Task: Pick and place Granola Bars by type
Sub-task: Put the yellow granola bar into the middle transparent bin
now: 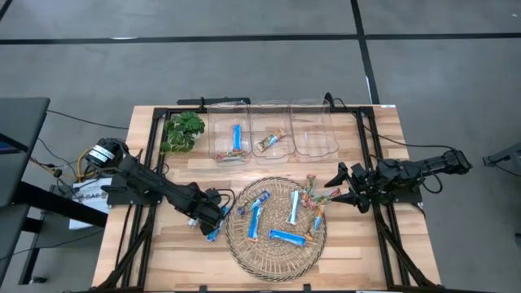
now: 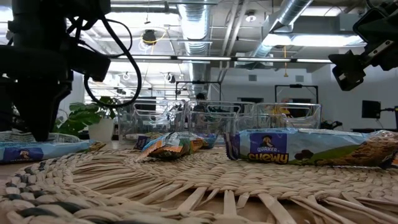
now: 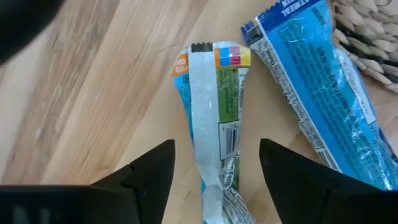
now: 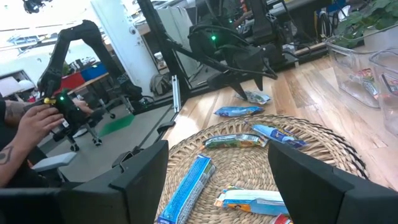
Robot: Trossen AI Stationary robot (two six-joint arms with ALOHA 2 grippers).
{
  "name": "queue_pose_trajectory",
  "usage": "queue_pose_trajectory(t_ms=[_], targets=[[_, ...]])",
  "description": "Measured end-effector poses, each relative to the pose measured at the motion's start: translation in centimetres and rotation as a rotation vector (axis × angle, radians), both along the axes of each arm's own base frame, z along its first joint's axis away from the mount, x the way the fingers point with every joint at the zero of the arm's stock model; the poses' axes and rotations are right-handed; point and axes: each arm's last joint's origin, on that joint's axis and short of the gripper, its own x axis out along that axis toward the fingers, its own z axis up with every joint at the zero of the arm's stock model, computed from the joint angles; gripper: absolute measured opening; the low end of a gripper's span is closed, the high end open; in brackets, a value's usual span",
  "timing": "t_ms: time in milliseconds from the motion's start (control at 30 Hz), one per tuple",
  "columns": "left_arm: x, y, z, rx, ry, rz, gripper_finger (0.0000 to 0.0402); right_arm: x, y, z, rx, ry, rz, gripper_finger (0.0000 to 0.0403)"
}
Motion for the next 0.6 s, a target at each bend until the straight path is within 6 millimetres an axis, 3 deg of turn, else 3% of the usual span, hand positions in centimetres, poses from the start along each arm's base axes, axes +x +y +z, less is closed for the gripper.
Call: queue_pose_trajectory(t_ms=[600], targets=[[-0.6,0.2,-1.6,-0.026,-0.010,-0.008,0.0231,0.0,0.0,0.0,0.000,0.000,0.000,0.0271]])
